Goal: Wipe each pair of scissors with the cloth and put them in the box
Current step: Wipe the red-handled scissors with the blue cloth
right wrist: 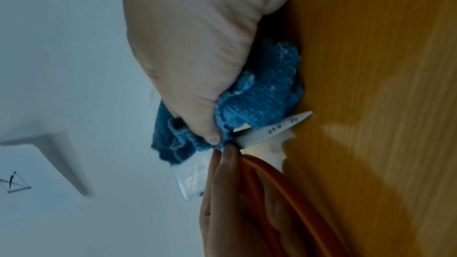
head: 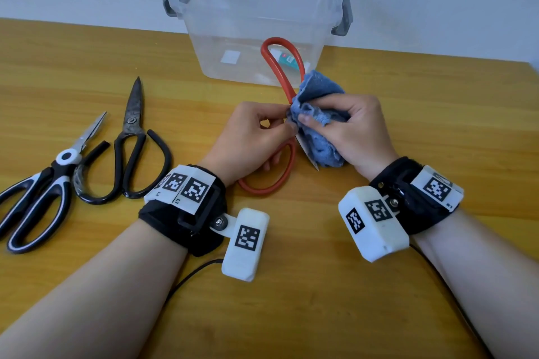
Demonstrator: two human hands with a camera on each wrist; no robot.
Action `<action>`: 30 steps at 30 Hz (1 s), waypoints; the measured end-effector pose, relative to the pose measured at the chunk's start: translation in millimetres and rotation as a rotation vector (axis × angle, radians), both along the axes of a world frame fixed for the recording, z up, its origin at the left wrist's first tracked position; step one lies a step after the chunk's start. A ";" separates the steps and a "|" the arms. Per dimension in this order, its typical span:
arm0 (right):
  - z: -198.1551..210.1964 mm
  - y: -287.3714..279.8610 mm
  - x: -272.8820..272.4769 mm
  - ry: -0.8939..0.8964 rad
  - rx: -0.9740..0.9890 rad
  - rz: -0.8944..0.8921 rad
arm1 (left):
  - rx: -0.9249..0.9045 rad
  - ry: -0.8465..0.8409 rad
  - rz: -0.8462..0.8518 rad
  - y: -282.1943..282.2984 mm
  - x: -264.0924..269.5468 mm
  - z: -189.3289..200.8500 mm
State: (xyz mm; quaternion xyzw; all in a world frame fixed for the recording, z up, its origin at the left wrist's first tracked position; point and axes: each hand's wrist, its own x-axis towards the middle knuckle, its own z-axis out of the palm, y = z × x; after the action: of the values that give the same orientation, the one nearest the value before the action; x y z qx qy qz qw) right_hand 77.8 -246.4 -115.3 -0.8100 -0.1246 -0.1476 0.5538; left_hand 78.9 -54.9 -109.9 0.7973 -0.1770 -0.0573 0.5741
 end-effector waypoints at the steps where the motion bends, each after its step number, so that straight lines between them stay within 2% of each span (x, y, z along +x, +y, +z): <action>1: 0.5 1.0 -0.5 -0.002 -0.014 0.010 | 0.003 0.004 0.000 0.3 -0.1 0.1; 8: -1.7 -1.5 4.4 -0.056 0.089 -0.217 | 0.004 0.007 0.008 1.4 -0.5 0.3; 10: -1.7 -2.3 4.4 -0.035 0.110 -0.149 | -0.006 -0.001 0.015 0.7 -0.5 0.4; 13: -1.0 0.4 -0.1 -0.005 -0.038 0.028 | -0.002 -0.003 0.000 -0.4 -1.3 1.7; 16: 0.6 2.7 -1.3 -0.011 -0.016 -0.010 | -0.021 -0.002 -0.009 0.7 -1.6 1.9; 21: 0.1 2.2 0.8 -0.029 0.087 -0.182 | 0.001 0.016 0.018 0.3 0.3 -2.0; 23: 0.7 1.2 0.2 -0.020 0.099 -0.150 | 0.000 0.018 0.029 -0.3 1.2 -3.0; 27: 2.0 4.0 -4.1 0.010 -0.019 0.029 | -0.011 -0.001 -0.009 -0.3 -1.4 1.6; 30: 1.3 3.6 -2.6 -0.009 -0.002 -0.024 | -0.035 0.008 -0.014 0.9 -2.7 2.9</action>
State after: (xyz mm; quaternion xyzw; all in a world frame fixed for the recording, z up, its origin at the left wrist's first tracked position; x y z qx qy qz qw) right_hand 75.2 -242.8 -114.0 -0.8113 -0.1173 -0.1576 0.5506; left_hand 76.2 -54.0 -107.0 0.7856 -0.1812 -0.0613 0.5884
